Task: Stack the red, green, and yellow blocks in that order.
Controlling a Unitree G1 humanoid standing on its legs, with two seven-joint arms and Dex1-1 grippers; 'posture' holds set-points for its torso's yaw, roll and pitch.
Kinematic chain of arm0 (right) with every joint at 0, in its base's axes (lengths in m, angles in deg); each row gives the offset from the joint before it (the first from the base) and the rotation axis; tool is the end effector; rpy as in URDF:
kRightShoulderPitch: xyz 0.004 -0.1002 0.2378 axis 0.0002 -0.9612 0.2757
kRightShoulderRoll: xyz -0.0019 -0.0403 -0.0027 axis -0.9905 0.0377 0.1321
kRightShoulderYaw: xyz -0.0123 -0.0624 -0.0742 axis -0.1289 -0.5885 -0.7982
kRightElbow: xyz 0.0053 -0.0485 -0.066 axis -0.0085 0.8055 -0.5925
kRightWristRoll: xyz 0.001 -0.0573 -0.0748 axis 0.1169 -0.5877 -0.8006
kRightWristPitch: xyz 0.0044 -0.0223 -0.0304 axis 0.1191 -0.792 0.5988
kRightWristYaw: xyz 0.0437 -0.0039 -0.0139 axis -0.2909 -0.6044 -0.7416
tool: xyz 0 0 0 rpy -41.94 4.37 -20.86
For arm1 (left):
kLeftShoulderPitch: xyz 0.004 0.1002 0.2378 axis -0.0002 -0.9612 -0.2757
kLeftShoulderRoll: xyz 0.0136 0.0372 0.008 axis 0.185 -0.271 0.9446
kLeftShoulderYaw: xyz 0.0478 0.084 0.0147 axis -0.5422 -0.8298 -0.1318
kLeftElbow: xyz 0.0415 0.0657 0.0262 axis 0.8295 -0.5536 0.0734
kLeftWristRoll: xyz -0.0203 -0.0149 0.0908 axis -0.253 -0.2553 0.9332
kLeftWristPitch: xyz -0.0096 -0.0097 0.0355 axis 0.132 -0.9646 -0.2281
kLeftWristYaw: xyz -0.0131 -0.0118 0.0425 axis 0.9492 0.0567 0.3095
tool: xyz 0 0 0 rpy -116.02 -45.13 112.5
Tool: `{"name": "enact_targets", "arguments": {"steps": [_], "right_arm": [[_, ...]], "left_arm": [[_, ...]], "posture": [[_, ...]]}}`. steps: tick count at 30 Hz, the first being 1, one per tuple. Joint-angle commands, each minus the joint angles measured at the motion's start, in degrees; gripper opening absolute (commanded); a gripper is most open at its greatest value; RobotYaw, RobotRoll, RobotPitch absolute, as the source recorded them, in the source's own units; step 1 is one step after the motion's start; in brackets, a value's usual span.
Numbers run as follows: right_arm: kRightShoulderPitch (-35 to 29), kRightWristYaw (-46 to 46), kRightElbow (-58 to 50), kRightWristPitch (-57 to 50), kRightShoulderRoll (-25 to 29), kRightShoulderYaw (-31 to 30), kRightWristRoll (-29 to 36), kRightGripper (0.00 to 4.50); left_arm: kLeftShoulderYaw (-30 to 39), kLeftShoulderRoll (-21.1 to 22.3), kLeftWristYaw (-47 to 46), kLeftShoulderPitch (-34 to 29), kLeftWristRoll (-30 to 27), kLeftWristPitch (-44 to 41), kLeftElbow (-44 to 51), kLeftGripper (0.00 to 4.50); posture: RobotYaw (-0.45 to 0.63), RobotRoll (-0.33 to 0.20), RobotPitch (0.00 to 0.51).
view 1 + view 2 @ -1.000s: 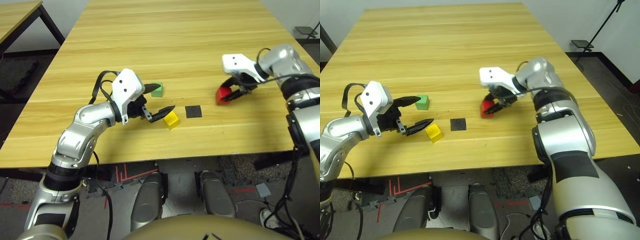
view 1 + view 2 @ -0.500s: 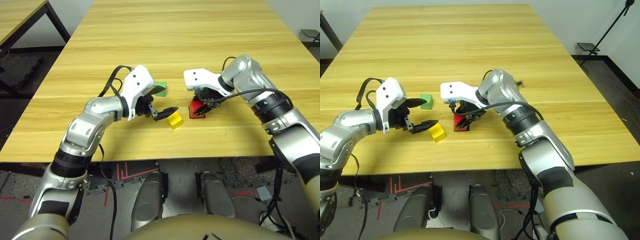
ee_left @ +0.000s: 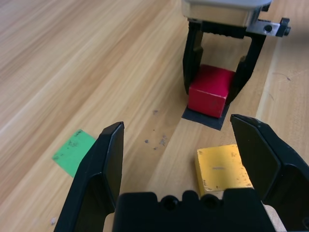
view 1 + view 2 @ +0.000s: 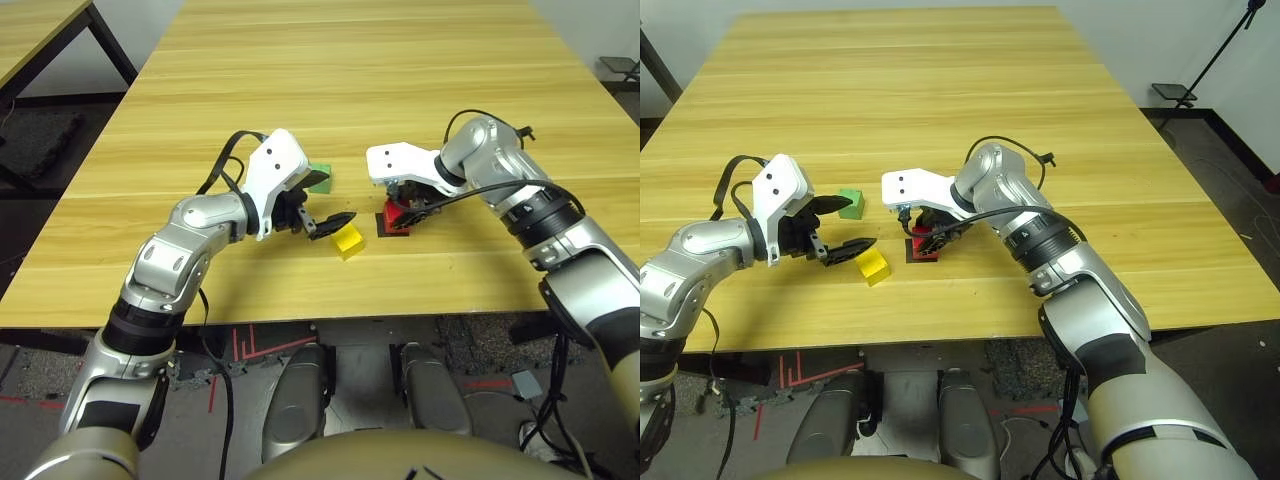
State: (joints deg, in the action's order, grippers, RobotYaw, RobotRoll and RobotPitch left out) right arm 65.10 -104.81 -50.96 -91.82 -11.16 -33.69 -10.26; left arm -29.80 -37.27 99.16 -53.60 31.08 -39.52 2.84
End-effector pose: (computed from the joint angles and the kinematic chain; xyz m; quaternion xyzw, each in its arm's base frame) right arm 0.3317 -0.1231 0.1991 -0.4148 0.2984 0.6076 0.6080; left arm 0.2487 0.1877 0.1772 0.1651 0.0764 -0.4577 0.8703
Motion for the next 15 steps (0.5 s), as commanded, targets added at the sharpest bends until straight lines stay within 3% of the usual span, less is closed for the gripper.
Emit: {"name": "enact_targets", "arguments": {"steps": [1,3,10,15], "right_arm": [[-1.8,-1.5,-1.1,0.5,1.5,1.7,3.3,3.69],[-1.3,-2.4,-0.5,0.8,3.7,4.0,5.2,4.41],[1.1,-6.6,3.7,1.3,12.9,15.7,15.6,4.46],[-1.8,-7.4,1.2,-0.6,17.5,20.2,20.1,4.46]], "left_arm": [[-1.0,0.8,2.6,4.9,2.1,2.6,-4.7,4.5],[-2.1,1.2,5.1,9.6,3.5,4.6,-9.3,4.5],[-9.3,-0.8,18.5,25.2,11.3,18.5,-36.0,4.5],[-13.9,-6.0,26.7,34.3,18.4,32.1,-61.1,4.5]], "posture": [[0.37,-0.246,0.092],[0.35,-0.235,0.085],[0.26,-0.216,0.066],[0.16,-0.202,0.053]]}}
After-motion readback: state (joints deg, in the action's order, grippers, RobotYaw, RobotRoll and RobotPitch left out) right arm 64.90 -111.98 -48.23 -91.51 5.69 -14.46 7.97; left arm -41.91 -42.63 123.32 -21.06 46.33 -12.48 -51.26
